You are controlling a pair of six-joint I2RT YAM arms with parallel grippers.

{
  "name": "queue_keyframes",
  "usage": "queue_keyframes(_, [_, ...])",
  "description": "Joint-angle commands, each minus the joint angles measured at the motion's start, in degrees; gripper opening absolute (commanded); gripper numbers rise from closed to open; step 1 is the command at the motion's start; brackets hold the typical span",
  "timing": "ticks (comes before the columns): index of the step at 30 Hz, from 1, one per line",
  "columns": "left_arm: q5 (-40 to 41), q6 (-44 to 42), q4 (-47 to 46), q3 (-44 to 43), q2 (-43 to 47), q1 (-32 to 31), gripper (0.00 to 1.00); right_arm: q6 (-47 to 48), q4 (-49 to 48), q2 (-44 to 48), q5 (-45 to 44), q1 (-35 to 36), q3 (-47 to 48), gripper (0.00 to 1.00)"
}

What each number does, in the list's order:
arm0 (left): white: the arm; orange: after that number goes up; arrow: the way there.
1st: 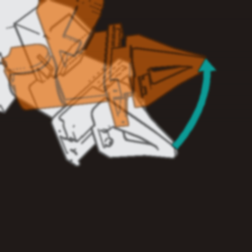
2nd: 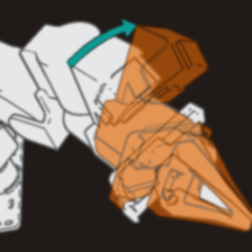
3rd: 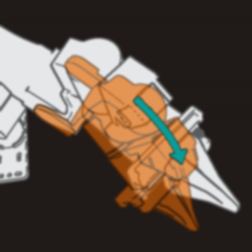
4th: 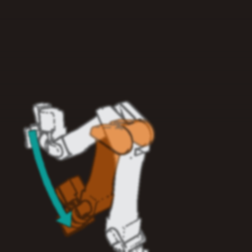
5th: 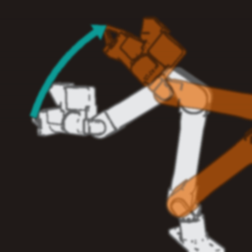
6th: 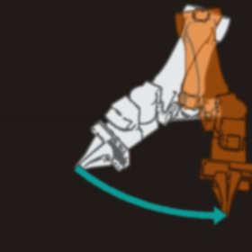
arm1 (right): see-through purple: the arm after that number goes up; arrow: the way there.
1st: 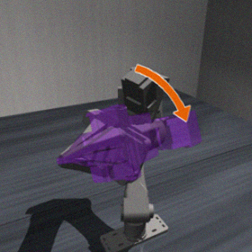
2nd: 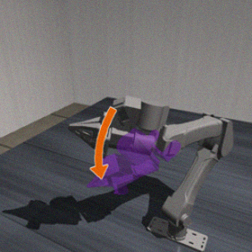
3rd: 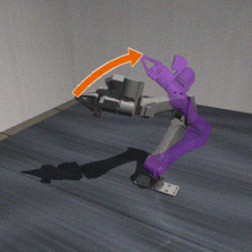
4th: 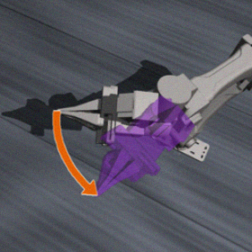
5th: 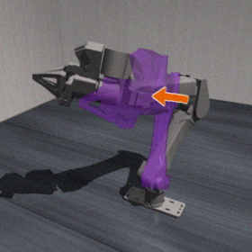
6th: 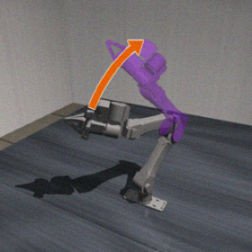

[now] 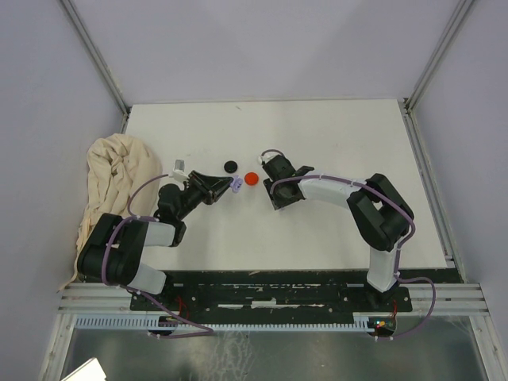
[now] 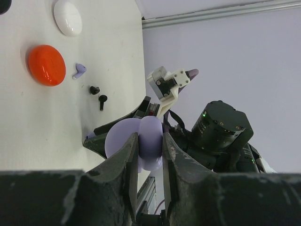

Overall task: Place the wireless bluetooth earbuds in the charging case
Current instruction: Pick up the earbud from the center of the board.

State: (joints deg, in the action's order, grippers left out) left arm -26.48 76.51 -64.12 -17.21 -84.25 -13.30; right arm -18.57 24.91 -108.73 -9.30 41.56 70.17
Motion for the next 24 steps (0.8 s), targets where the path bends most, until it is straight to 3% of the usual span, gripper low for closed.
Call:
queue_keyframes(1, [-0.06, 1.45, -4.18, 0.34, -0.23, 0.31, 0.03, -1.03, -1.25, -0.73, -0.02, 0.01, 2.59, 0.47])
queue_keyframes(10, [-0.17, 1.54, -4.24, 0.38, -0.23, 0.63, 0.03, -1.47, -1.2, -1.3, -0.36, 0.07, 2.65, 0.39])
queue_keyframes(19, [-0.4, 1.62, -4.25, 0.34, -0.12, 0.73, 0.03, -1.67, -0.61, -0.96, -1.46, -0.06, 3.07, 0.22])
queue_keyframes(24, [-0.58, 2.43, -4.58, 0.39, -0.62, 0.64, 0.03, 1.28, -7.28, 3.95, -1.31, 0.06, -0.04, 0.12])
